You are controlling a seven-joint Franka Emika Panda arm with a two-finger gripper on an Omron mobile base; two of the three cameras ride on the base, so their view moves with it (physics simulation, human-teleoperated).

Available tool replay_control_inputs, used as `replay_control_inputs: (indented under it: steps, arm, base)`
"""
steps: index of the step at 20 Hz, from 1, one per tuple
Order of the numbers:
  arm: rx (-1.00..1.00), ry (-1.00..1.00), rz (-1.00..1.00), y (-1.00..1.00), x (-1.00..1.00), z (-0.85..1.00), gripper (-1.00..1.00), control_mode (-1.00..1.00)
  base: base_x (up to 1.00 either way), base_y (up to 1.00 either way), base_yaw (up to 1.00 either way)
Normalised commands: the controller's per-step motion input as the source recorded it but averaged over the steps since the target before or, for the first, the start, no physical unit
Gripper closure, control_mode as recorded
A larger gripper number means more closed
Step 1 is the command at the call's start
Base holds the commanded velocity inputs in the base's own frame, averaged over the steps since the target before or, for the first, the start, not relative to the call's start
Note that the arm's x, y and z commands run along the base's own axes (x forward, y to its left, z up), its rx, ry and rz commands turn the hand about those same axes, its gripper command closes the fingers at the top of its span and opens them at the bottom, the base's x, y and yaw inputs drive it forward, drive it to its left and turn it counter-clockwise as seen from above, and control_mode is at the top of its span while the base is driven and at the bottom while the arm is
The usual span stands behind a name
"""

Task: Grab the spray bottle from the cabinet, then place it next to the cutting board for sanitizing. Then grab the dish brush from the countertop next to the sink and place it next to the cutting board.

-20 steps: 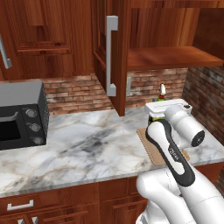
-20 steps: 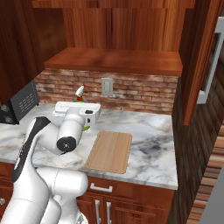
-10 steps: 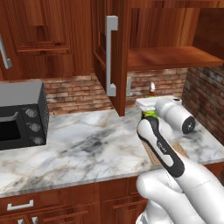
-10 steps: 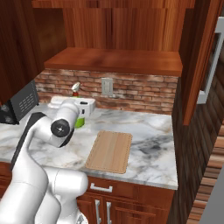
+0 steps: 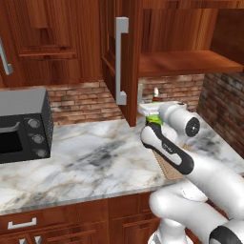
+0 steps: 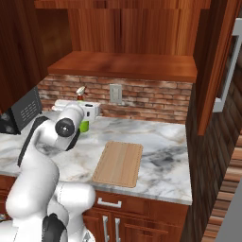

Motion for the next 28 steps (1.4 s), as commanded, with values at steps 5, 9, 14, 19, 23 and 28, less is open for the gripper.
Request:
replay_control_inputs:
  steps: [5, 9, 14, 19, 23, 28]
  arm:
    - [0.0, 0.0, 0.14, 0.0, 0.61, -0.21, 1.0, -1.0]
    - [0.0, 0.0, 0.23, -0.01, 0.55, -0.37, 1.0, -1.0]
    - [-0.01, -0.05, 0.25, -0.12, 0.41, -0.47, 1.0, -1.0]
    - [-0.01, -0.08, 0.26, -0.12, 0.37, -0.43, 1.0, -1.0]
    - [-0.02, -0.09, 0.23, -0.08, 0.33, -0.34, 1.0, -1.0]
    - [-0.01, -0.05, 0.18, -0.06, 0.42, -0.25, 1.0, -1.0]
  base:
    - [0.0, 0.0, 0.0]
    - [0.0, 0.0, 0.0]
    - [0.0, 0.0, 0.0]
    - [0.0, 0.0, 0.0]
    - [0.0, 0.0, 0.0]
    - [0.0, 0.0, 0.0]
